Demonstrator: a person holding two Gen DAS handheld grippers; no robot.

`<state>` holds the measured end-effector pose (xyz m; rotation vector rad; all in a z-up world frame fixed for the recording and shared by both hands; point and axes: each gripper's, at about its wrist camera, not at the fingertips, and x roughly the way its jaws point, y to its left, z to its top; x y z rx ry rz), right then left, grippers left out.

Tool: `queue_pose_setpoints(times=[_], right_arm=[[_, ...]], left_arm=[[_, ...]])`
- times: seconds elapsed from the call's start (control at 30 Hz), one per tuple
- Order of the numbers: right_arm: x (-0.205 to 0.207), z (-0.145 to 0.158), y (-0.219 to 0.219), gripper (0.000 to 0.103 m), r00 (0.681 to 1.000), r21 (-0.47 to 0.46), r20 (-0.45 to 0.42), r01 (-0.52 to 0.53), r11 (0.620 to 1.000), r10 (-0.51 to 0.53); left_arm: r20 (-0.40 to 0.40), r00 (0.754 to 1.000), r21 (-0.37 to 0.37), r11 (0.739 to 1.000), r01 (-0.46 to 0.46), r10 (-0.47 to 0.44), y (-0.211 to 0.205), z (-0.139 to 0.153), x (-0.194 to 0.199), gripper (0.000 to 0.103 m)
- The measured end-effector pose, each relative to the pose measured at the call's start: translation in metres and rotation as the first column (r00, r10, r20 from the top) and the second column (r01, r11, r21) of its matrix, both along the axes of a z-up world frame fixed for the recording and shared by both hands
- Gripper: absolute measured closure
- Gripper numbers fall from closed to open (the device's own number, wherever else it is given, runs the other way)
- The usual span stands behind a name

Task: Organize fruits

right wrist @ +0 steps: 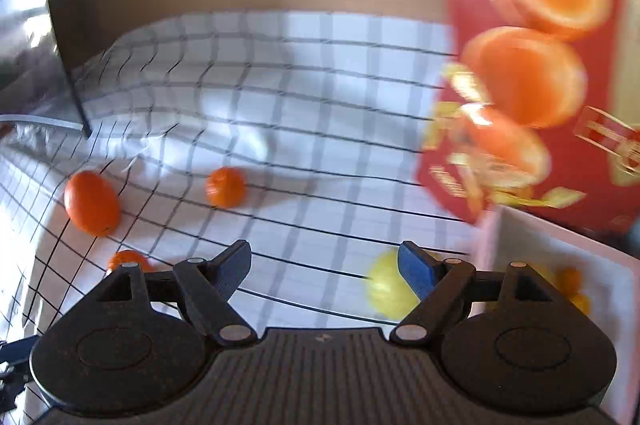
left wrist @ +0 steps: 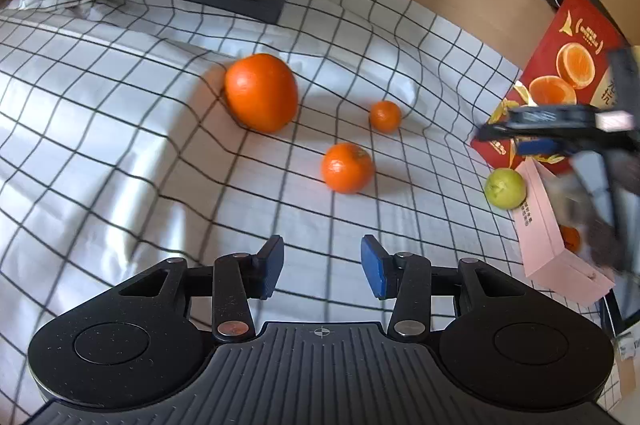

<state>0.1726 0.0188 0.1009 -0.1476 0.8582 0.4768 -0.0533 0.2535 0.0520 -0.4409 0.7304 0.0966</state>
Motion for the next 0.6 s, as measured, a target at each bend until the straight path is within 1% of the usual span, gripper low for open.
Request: queue_pose_setpoints(times=[0.1, 0.17, 0.27, 0.33, 0.37, 0.4, 0.43, 0.47, 0.5, 0.6], right_arm=[[0.007, -0.011, 0.042, 0.022, 1.0, -0.025, -0.02, -0.023, 0.999, 0.023], [0.019, -0.021, 0.069, 0.022, 0.998, -0.02, -0.063, -0.021, 1.0, 0.02], [0.041, -0.037, 0.099, 0.023, 0.993, 0.004, -0.119, 0.007, 1.0, -0.006], [0.055, -0.049, 0.114, 0.027, 0.987, 0.007, -0.155, 0.032, 0.999, -0.03], [0.06, -0.056, 0.121, 0.03, 0.986, 0.002, -0.163, 0.044, 0.999, -0.043], [0.064, -0.061, 0.126, 0.038, 0.984, -0.005, -0.171, 0.055, 0.998, -0.055], [0.065, -0.065, 0.13, 0.043, 0.982, -0.012, -0.177, 0.059, 0.998, -0.06], [0.066, -0.068, 0.133, 0.053, 0.981, -0.02, -0.182, 0.059, 0.998, -0.061], [0.067, -0.07, 0.134, 0.06, 0.981, -0.028, -0.184, 0.059, 0.998, -0.063], [0.062, -0.069, 0.133, 0.062, 0.984, -0.041, -0.17, 0.043, 0.998, -0.049]], left_arm=[[0.001, 1.0, -0.015, 1.0, -0.015, 0.015, 0.016, -0.005, -0.009, 0.056], [-0.004, 1.0, -0.027, 0.999, -0.026, 0.026, 0.028, -0.009, -0.015, 0.056], [-0.008, 0.999, -0.035, 0.998, -0.044, 0.044, 0.043, -0.012, -0.023, 0.056], [-0.007, 0.999, -0.042, 0.998, -0.053, 0.053, 0.05, -0.013, -0.028, 0.056], [-0.007, 0.998, -0.044, 0.997, -0.056, 0.056, 0.054, -0.013, -0.029, 0.056], [-0.008, 0.998, -0.045, 0.997, -0.057, 0.057, 0.056, -0.013, -0.029, 0.056], [-0.011, 0.998, -0.044, 0.997, -0.057, 0.057, 0.059, -0.014, -0.029, 0.056], [-0.015, 0.998, -0.045, 0.997, -0.057, 0.056, 0.061, -0.015, -0.028, 0.056], [-0.018, 0.998, -0.046, 0.997, -0.055, 0.055, 0.062, -0.016, -0.027, 0.056], [-0.024, 0.999, -0.047, 0.998, -0.044, 0.043, 0.064, -0.017, -0.021, 0.056]])
